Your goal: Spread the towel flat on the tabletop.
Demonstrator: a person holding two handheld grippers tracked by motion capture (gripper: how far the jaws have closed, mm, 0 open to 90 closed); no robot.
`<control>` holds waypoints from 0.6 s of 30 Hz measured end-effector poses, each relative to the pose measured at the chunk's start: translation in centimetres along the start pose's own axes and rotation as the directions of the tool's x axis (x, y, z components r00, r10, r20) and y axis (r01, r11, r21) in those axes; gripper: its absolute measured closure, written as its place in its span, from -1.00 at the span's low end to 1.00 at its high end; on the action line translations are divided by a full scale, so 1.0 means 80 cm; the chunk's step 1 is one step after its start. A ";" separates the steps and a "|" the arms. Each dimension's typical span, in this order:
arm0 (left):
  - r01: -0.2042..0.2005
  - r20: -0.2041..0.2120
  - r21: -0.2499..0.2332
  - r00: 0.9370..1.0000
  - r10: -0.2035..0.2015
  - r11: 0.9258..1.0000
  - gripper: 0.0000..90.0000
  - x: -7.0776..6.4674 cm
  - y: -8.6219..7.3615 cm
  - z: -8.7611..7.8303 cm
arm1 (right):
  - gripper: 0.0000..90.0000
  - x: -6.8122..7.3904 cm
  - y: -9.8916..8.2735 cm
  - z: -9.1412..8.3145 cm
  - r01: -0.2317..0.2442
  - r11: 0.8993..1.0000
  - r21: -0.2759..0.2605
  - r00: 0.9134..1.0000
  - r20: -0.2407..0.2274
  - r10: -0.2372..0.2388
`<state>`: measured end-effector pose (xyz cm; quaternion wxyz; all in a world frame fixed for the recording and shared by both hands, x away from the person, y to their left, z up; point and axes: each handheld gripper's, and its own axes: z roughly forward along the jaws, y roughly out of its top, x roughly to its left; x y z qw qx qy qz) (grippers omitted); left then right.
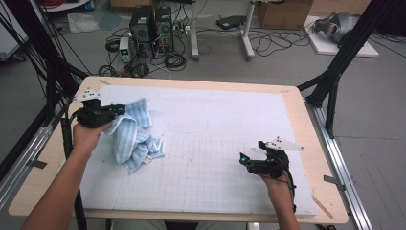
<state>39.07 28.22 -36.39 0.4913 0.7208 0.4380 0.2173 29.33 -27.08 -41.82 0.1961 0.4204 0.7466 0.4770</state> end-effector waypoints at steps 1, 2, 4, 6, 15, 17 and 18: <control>0.004 -0.022 0.006 1.000 -0.004 1.000 0.79 0.004 -0.002 -0.001 | -0.79 0.002 0.001 0.002 -0.003 1.000 0.004 1.000 -0.007 0.003; 0.007 -0.036 0.015 0.999 -0.006 1.000 0.79 0.009 -0.004 -0.002 | -0.79 0.003 0.002 0.004 0.004 1.000 0.006 1.000 -0.010 -0.004; 0.011 -0.069 0.021 0.998 -0.009 1.000 0.78 0.015 -0.010 -0.002 | -0.79 0.007 0.004 0.008 0.008 1.000 0.009 1.000 -0.020 -0.008; 0.023 -0.109 0.018 0.994 -0.021 1.000 0.68 0.020 -0.014 -0.005 | -0.79 0.011 0.005 0.012 0.017 1.000 0.012 1.000 -0.024 -0.017; 0.042 -0.117 -0.071 0.992 -0.050 0.997 -0.04 0.022 -0.031 -0.038 | -0.79 0.057 0.026 0.067 0.070 0.995 0.065 0.988 -0.144 -0.060; 0.032 -0.085 -0.085 0.996 -0.039 0.996 -0.06 0.017 -0.036 -0.043 | -0.79 0.074 0.033 0.090 0.091 0.992 0.085 0.980 -0.184 -0.074; 0.026 -0.078 -0.088 0.996 -0.032 0.996 -0.06 0.015 -0.038 -0.044 | -0.79 0.086 0.038 0.105 0.104 0.990 0.096 0.975 -0.208 -0.082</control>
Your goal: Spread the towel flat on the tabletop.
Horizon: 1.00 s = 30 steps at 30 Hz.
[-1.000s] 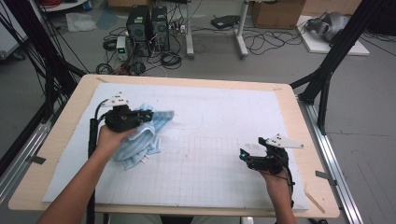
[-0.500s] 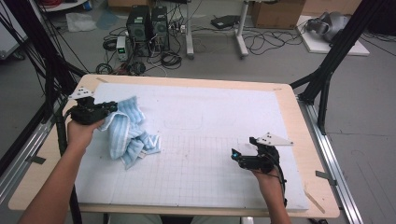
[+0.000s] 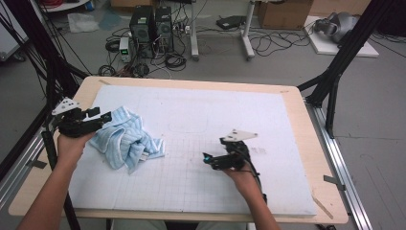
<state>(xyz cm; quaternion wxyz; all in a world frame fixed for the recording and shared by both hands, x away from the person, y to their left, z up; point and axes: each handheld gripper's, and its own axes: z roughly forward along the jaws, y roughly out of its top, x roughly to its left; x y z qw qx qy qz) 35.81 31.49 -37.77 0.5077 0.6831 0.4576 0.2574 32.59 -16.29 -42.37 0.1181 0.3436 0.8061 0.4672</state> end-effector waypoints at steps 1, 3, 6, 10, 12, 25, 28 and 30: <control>-0.010 0.004 -0.002 1.000 0.010 1.000 -0.07 -0.003 -0.003 -0.002 | -0.79 0.005 0.004 0.010 0.009 1.000 0.006 1.000 -0.013 -0.009; -0.021 0.023 -0.018 0.999 0.022 1.000 -0.11 -0.007 -0.009 -0.005 | -0.78 0.018 0.015 0.040 0.031 0.999 0.021 0.998 -0.049 -0.030; -0.010 0.045 -0.035 0.999 0.011 0.999 -0.17 -0.011 -0.017 -0.006 | -0.78 0.032 0.026 0.075 0.022 0.999 0.024 0.995 -0.096 -0.020; 0.003 0.050 -0.041 0.999 -0.001 0.999 -0.22 -0.011 -0.024 -0.005 | -0.60 0.051 0.037 0.113 0.050 0.997 0.058 0.988 -0.146 -0.041; 0.007 0.049 -0.049 0.999 -0.005 0.999 -0.23 -0.011 -0.026 -0.006 | -0.55 0.061 0.042 0.132 0.066 0.994 0.082 0.986 -0.158 -0.052; 0.042 0.045 -0.051 0.998 -0.040 0.998 -0.23 -0.002 -0.036 -0.009 | 0.64 0.098 0.061 0.179 0.171 0.975 0.142 0.976 -0.158 -0.148; 0.049 0.045 -0.048 0.998 -0.047 0.998 -0.22 -0.002 -0.037 -0.009 | 0.83 0.107 0.062 0.173 0.201 0.965 0.169 0.972 -0.157 -0.175; 0.049 0.047 -0.047 0.998 -0.047 0.998 -0.22 -0.001 -0.038 -0.009 | 0.84 0.104 0.061 0.167 0.207 0.961 0.182 0.969 -0.171 -0.176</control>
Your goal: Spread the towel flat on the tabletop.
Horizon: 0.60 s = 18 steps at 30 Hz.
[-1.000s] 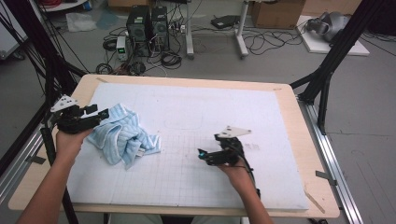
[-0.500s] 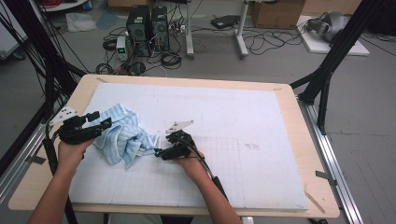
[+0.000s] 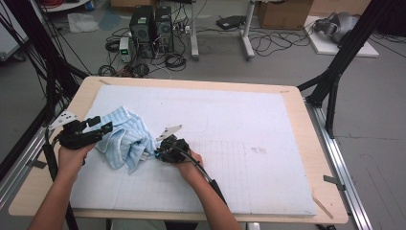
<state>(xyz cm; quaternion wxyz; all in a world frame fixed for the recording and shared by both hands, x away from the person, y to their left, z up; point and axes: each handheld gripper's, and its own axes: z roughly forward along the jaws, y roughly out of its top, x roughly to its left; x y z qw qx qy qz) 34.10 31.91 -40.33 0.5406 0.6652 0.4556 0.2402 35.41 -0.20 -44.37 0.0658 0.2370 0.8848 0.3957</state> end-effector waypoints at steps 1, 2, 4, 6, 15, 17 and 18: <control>-0.001 0.002 0.002 1.000 0.001 1.000 -0.22 0.000 -0.001 0.000 | 0.84 -0.002 -0.004 -0.006 -0.003 1.000 0.002 1.000 -0.003 0.003; -0.002 0.003 0.005 1.000 0.002 1.000 -0.22 0.000 -0.001 0.001 | 0.85 -0.005 -0.009 -0.012 -0.015 1.000 -0.001 1.000 -0.005 0.015; -0.001 0.005 0.008 1.000 0.001 1.000 -0.22 0.000 -0.002 0.002 | 0.85 -0.013 -0.024 -0.029 -0.037 0.999 -0.005 0.999 -0.009 0.037; -0.002 0.007 0.013 1.000 0.002 1.000 -0.22 -0.001 -0.003 0.004 | 0.85 -0.021 -0.042 -0.049 -0.056 0.998 -0.009 0.998 0.002 0.056; -0.020 0.029 0.037 0.999 0.019 0.999 -0.22 -0.010 -0.005 0.014 | 0.85 -0.028 -0.109 -0.138 -0.079 0.997 -0.003 0.996 0.048 0.079; -0.022 0.036 0.040 0.999 0.021 0.999 -0.22 -0.012 -0.005 0.016 | 0.85 -0.027 -0.123 -0.152 -0.085 0.996 -0.002 0.995 0.057 0.085; -0.022 0.039 0.042 0.999 0.020 0.999 -0.22 -0.014 -0.005 0.017 | 0.85 -0.027 -0.130 -0.158 -0.092 0.996 -0.003 0.994 0.058 0.092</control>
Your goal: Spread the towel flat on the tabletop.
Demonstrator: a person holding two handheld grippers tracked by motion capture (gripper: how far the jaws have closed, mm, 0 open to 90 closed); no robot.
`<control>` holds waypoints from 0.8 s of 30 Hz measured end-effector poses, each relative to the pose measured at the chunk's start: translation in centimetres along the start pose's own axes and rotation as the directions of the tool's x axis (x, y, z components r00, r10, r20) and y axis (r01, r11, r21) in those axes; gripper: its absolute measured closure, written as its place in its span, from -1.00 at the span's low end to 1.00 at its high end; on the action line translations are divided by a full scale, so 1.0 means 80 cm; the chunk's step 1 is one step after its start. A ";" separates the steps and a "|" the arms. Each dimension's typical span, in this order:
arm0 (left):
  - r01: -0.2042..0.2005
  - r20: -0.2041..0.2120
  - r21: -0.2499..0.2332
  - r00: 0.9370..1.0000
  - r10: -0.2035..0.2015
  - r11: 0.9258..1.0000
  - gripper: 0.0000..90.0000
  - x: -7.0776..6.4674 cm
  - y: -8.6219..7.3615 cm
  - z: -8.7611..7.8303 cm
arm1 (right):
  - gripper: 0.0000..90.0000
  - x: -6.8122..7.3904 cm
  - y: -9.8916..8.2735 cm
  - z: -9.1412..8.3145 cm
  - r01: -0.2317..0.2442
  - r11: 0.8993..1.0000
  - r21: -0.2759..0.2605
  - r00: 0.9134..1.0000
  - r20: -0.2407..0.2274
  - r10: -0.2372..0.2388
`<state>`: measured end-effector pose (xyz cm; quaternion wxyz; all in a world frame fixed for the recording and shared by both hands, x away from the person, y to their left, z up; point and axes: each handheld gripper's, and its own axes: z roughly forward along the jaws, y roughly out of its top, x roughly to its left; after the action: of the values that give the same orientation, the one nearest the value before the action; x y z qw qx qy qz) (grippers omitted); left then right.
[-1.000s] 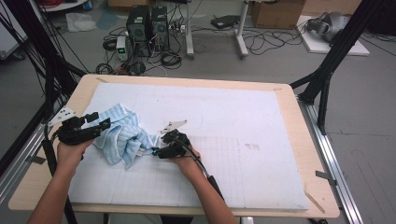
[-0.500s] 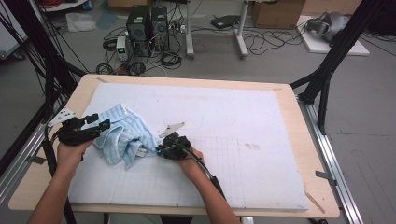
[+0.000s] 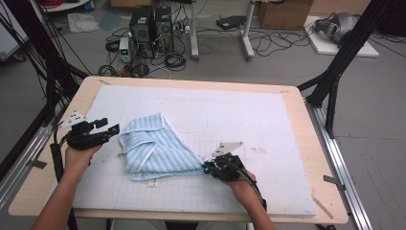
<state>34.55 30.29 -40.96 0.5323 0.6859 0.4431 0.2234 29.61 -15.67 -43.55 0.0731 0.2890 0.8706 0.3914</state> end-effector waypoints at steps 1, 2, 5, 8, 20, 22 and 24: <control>-0.002 0.004 0.004 1.000 0.002 1.000 -0.22 -0.001 0.000 0.001 | 0.85 0.000 -0.007 -0.007 -0.008 1.000 0.004 1.000 -0.001 0.008; -0.005 0.007 0.010 1.000 0.005 1.000 -0.22 -0.002 0.000 0.002 | 0.85 0.000 -0.014 -0.013 -0.013 1.000 0.006 1.000 0.001 0.013; -0.008 0.024 0.025 1.000 0.008 1.000 -0.22 -0.006 -0.001 0.007 | 0.85 0.001 -0.035 -0.037 -0.029 1.000 0.012 1.000 0.012 0.029; -0.020 0.044 0.040 0.999 0.018 0.999 -0.22 -0.012 -0.002 0.012 | 0.85 0.002 -0.048 -0.057 -0.045 0.999 0.005 0.999 0.027 0.045; -0.133 0.190 0.217 0.977 0.091 0.967 -0.16 -0.070 -0.018 0.065 | -0.10 -0.017 -0.058 -0.087 -0.153 0.968 -0.197 0.982 0.083 0.172; -0.140 0.176 0.250 0.980 0.098 0.958 -0.21 -0.074 -0.022 0.073 | -0.19 -0.021 -0.054 -0.084 -0.152 0.967 -0.203 0.979 0.102 0.175; -0.145 0.154 0.279 0.982 0.105 0.949 -0.24 -0.076 -0.026 0.081 | -0.21 -0.024 -0.051 -0.080 -0.153 0.967 -0.204 0.978 0.107 0.177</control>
<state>35.76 21.75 -44.04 0.4403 0.7968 0.3888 0.1416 27.14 -22.95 -42.31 0.1223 0.3758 0.7949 0.4604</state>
